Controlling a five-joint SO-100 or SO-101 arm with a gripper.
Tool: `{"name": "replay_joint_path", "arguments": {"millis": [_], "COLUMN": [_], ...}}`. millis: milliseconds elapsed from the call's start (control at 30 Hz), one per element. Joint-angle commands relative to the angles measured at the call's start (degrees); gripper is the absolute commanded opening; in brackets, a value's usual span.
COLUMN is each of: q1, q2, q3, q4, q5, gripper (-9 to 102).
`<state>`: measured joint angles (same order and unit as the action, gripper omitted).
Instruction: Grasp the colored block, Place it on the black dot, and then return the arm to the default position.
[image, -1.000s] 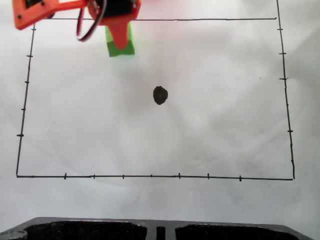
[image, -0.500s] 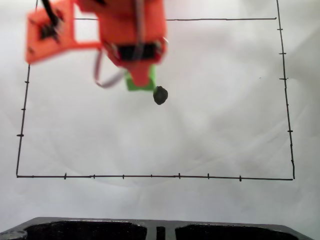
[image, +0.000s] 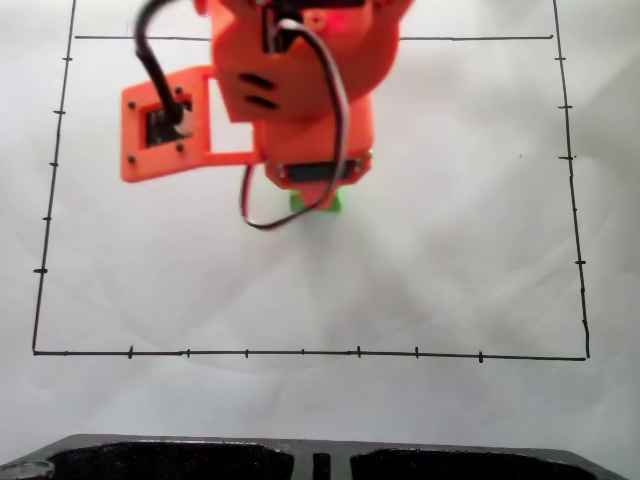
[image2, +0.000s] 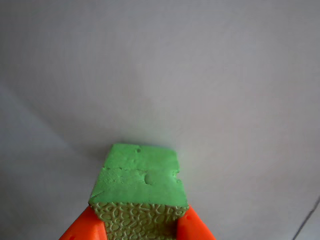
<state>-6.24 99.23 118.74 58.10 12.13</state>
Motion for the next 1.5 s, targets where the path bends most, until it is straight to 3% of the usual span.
{"name": "replay_joint_path", "arguments": {"millis": [0, 1000, 1467], "q1": [0.35, 1.67, 3.16], "q2": [-0.44, 5.54, 32.78], "q3": [-2.55, -1.67, -0.18], "q4": [-0.7, 3.43, 15.29], "q5": [0.09, -5.89, -13.18], "gripper": [6, 24, 24]}}
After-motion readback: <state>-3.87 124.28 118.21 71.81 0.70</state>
